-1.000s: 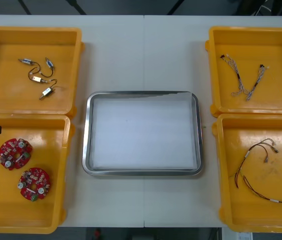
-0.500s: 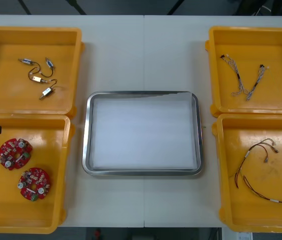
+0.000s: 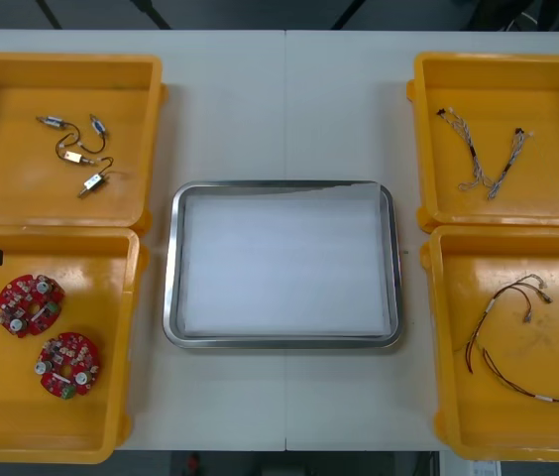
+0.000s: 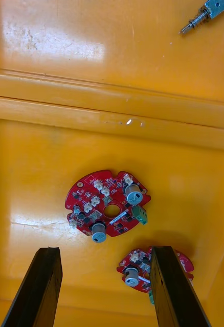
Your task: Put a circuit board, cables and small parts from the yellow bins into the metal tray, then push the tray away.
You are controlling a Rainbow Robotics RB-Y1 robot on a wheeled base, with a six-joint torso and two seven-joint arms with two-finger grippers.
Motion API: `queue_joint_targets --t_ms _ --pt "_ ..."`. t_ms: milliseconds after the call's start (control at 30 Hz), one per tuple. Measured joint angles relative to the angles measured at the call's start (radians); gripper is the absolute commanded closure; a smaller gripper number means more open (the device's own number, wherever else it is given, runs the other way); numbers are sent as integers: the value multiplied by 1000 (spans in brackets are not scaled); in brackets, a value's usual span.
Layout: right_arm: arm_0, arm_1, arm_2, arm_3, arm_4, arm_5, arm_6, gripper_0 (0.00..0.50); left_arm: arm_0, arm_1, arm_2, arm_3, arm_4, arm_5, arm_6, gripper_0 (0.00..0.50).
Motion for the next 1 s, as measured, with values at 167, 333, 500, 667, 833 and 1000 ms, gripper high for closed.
queue_joint_targets --t_ms 167,333,500,667,833,1000 --pt "0 0 0 0 0 0 0 0 0 0 0 0 0 0 0 0" --pt "0 0 0 0 0 0 0 0 0 0 0 0 0 0 0 0" --pt "0 0 0 0 0 0 0 0 0 0 0 0 0 0 0 0" --pt "0 0 0 0 0 0 0 0 0 0 0 0 0 0 0 0" --pt "0 0 0 0 0 0 0 0 0 0 0 0 0 0 0 0" --pt "0 0 0 0 0 0 0 0 0 0 0 0 0 0 0 0"
